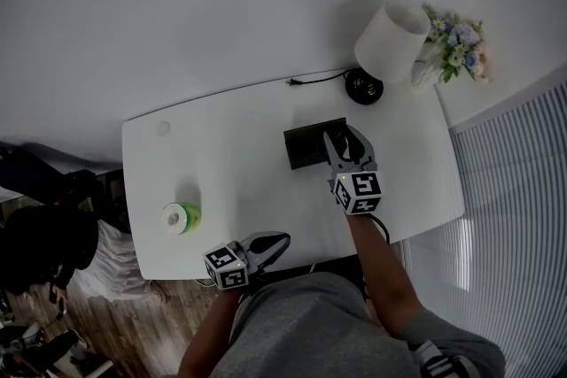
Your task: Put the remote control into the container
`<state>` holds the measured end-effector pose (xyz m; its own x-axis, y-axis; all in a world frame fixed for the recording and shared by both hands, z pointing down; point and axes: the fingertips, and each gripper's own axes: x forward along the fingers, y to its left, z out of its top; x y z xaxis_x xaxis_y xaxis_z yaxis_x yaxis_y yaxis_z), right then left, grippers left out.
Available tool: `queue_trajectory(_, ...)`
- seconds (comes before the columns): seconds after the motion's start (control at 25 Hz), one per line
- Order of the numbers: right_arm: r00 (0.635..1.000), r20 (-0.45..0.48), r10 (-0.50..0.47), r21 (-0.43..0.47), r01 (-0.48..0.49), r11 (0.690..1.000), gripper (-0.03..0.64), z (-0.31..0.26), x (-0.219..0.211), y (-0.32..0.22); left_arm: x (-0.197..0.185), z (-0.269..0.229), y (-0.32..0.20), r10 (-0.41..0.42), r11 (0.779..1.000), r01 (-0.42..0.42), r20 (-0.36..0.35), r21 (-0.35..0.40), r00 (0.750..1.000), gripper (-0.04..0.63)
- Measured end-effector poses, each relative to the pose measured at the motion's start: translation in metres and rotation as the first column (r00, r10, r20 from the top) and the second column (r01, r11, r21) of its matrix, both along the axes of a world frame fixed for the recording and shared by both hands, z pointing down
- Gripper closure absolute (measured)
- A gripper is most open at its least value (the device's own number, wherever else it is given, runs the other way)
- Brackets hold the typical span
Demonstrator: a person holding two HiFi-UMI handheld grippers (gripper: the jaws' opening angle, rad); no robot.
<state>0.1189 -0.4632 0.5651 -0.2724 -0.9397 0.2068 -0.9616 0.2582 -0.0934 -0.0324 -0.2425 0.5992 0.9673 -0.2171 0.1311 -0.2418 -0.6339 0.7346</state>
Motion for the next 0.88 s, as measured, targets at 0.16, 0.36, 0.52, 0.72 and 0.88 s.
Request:
queue_trajectory(0.16,1.0,-0.003,-0.004,-0.023,0.004,1.0,0.43,0.009,-0.002,0.002,0.001,0.003,-0.001,-0.004,1.0,0.004,0.006,-0.004,1.0,0.595)
queue_trajectory(0.36,1.0,-0.022,-0.011,-0.063,0.009,0.998,0.43,0.023,-0.005,0.005,0.004,0.005,0.0,0.003,1.0,-0.003,0.018,-0.006,1.0,0.595)
queue_trajectory(0.52,0.999,-0.043,-0.018,-0.085,0.014,0.996,0.43,0.03,-0.007,0.005,0.006,0.005,0.0,0.008,1.0,-0.008,0.017,-0.007,1.0,0.595)
queue_trajectory(0.72,0.997,-0.08,-0.023,-0.108,0.014,0.994,0.43,0.038,-0.012,0.007,0.005,0.007,-0.001,0.004,1.0,-0.004,0.016,-0.008,1.0,0.595)
queue_trajectory(0.88,0.995,-0.098,-0.022,-0.121,0.01,0.993,0.43,0.043,-0.012,0.008,0.004,0.009,-0.001,0.002,1.0,-0.001,0.012,-0.013,1.0,0.595)
